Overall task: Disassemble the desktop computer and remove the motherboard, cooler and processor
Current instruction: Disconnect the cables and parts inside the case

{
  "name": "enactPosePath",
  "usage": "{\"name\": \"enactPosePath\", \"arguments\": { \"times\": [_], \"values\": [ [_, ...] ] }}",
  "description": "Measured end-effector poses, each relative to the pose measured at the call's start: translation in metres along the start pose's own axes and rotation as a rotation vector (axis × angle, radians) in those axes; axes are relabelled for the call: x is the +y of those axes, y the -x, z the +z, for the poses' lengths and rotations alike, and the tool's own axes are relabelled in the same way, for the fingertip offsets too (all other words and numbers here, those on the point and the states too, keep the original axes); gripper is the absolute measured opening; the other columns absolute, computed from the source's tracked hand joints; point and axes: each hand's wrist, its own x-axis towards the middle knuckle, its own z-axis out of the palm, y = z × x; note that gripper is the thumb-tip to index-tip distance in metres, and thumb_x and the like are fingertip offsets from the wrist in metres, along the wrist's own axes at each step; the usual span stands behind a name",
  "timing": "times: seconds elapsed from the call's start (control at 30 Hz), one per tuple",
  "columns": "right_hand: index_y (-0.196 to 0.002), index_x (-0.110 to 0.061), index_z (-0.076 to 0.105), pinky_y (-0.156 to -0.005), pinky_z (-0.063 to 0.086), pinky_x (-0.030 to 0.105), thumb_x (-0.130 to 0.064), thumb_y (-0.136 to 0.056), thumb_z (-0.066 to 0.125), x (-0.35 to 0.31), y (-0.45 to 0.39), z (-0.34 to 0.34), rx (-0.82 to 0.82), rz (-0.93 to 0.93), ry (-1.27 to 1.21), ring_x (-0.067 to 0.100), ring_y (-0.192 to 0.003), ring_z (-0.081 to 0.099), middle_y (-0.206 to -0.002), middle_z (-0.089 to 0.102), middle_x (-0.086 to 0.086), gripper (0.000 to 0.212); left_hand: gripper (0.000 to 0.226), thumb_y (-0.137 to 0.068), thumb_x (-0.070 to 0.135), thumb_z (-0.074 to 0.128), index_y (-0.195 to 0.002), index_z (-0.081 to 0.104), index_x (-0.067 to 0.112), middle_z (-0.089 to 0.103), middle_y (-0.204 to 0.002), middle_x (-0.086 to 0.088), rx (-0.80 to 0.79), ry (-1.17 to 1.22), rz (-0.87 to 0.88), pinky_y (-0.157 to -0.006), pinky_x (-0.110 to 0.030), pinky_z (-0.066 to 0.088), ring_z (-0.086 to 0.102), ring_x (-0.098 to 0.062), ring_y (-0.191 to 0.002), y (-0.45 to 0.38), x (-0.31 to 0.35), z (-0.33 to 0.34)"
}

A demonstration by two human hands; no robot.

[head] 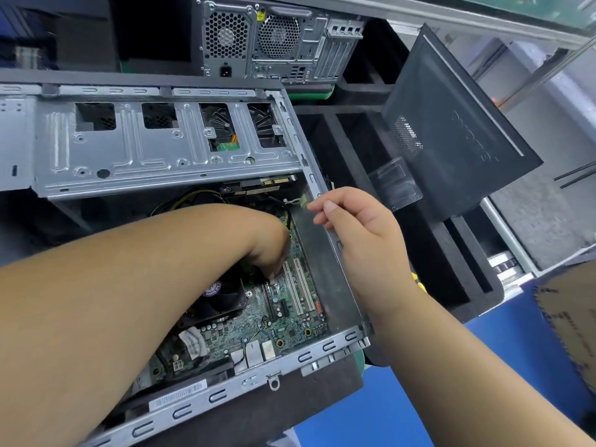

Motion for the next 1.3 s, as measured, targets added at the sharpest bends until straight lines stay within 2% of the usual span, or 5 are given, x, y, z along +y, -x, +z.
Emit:
{"name": "enactPosePath", "arguments": {
  "times": [0.47, 0.77, 1.0, 1.13, 1.3],
  "values": [
    [-0.079, -0.031, 0.069, -0.063, 0.045, 0.013, -0.021, -0.088, 0.052, 0.002, -0.001, 0.003, -0.028, -0.036, 0.009, 0.021, -0.078, 0.059, -0.078, 0.065, -0.008, 0.022, 0.033, -0.087, -0.008, 0.058, -0.114, 0.07, 0.007, 0.069, -0.116, -0.012, -0.296, 0.152, 0.062, -0.082, -0.025, 0.051, 0.06, -0.015, -0.082, 0.024, 0.019, 0.02],
    [-0.08, -0.032, 0.068, -0.06, 0.046, 0.026, -0.023, -0.089, 0.052, 0.001, 0.003, 0.002, -0.055, -0.089, 0.133, 0.009, -0.069, 0.056, -0.079, 0.064, -0.007, 0.02, 0.013, -0.086, 0.031, 0.064, -0.096, 0.072, 0.034, 0.061, -0.084, 0.024, 0.035, -0.145, 0.009, -0.104, -0.037, 0.022, 0.05, 0.0, -0.091, 0.052, 0.022, 0.037],
    [-0.091, -0.022, 0.064, -0.071, 0.049, 0.036, -0.026, -0.094, 0.048, -0.019, 0.007, 0.013, -0.449, -0.47, 0.862, 0.018, -0.087, 0.054, -0.095, 0.057, -0.005, 0.017, 0.018, -0.084, 0.027, 0.07, -0.102, 0.065, 0.032, 0.063, -0.09, 0.017, 0.199, 0.182, -0.106, -0.08, -0.018, 0.05, 0.059, -0.002, -0.08, 0.09, 0.008, 0.03],
    [-0.077, -0.017, 0.058, -0.065, 0.049, 0.032, -0.014, -0.089, 0.052, -0.021, -0.001, 0.037, -0.719, -0.329, 1.131, 0.025, -0.078, 0.056, -0.08, 0.056, 0.001, 0.013, 0.034, -0.084, 0.032, 0.067, -0.116, 0.062, 0.04, 0.053, -0.121, 0.01, 0.4, 0.12, -0.216, -0.098, -0.032, 0.042, 0.052, -0.013, -0.113, 0.119, -0.014, 0.033],
    [-0.084, -0.013, 0.072, -0.064, 0.049, 0.031, -0.017, -0.084, 0.069, -0.011, -0.005, 0.068, -1.033, -0.206, 1.339, 0.026, -0.074, 0.06, -0.069, 0.055, 0.0, 0.005, 0.026, -0.088, 0.023, 0.062, -0.109, 0.065, 0.038, 0.051, -0.101, 0.014, 0.61, 0.304, -0.386, -0.08, -0.025, 0.04, 0.05, -0.009, -0.092, 0.14, -0.033, 0.053]
  ]
}}
